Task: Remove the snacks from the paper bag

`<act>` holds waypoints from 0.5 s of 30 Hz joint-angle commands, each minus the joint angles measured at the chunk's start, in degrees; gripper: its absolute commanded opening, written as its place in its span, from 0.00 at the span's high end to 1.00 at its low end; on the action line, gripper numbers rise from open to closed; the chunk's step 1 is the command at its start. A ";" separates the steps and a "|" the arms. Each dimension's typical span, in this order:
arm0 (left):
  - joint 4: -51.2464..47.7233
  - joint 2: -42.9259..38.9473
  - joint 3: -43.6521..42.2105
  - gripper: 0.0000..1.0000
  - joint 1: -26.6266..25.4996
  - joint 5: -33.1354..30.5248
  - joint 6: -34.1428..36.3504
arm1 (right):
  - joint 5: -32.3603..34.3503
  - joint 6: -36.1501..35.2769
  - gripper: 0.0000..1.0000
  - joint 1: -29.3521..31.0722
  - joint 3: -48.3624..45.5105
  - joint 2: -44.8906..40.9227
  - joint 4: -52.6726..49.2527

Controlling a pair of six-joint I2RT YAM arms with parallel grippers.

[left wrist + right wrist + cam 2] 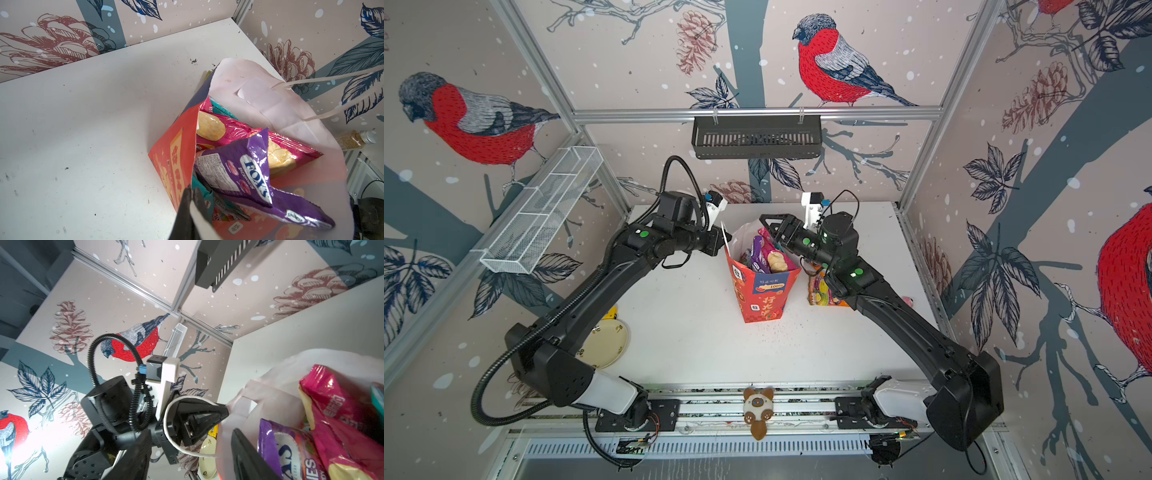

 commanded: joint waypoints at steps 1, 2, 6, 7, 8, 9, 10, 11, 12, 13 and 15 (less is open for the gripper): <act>3.69 -0.18 0.56 1.00 0.15 0.43 1.28 | -0.16 -0.11 0.37 -0.89 0.35 -1.72 0.27; 3.78 -0.04 0.61 1.00 0.12 0.47 1.46 | 0.69 -1.16 0.37 -1.15 0.50 -2.05 -1.45; 3.34 0.20 1.05 1.00 0.16 0.26 1.94 | -0.67 -0.78 0.37 -2.14 -1.06 -3.99 0.52; 3.38 0.10 0.99 1.00 0.11 0.17 1.94 | -0.86 -1.12 0.37 -2.29 -0.74 -4.56 0.55; 3.50 -0.11 0.81 1.00 0.11 0.09 1.95 | -0.88 -2.32 0.37 -2.52 0.25 -5.14 -0.34; 3.66 -0.25 0.66 1.00 0.11 0.08 1.88 | -0.76 -3.92 0.37 -2.83 1.73 -5.73 -1.87; 3.85 -0.44 0.45 1.00 0.11 0.08 1.75 | -0.50 -5.70 0.37 -2.93 3.51 -6.14 -3.63; 4.02 -0.52 0.35 1.00 0.11 0.14 1.69 | 0.30 -8.21 0.38 -2.96 6.07 -6.40 -7.06; 4.08 -0.66 0.24 1.00 0.09 0.17 1.62 | 1.45 -10.98 0.38 -2.91 9.13 -6.31 -11.47; 4.21 -0.76 0.08 1.00 0.13 0.17 1.59 | 2.67 -13.16 0.40 -2.95 11.84 -6.11 -15.54; 4.52 -1.00 -0.23 1.00 0.12 0.26 1.42 | 7.16 -18.96 0.44 -2.07 18.44 -4.52 -26.26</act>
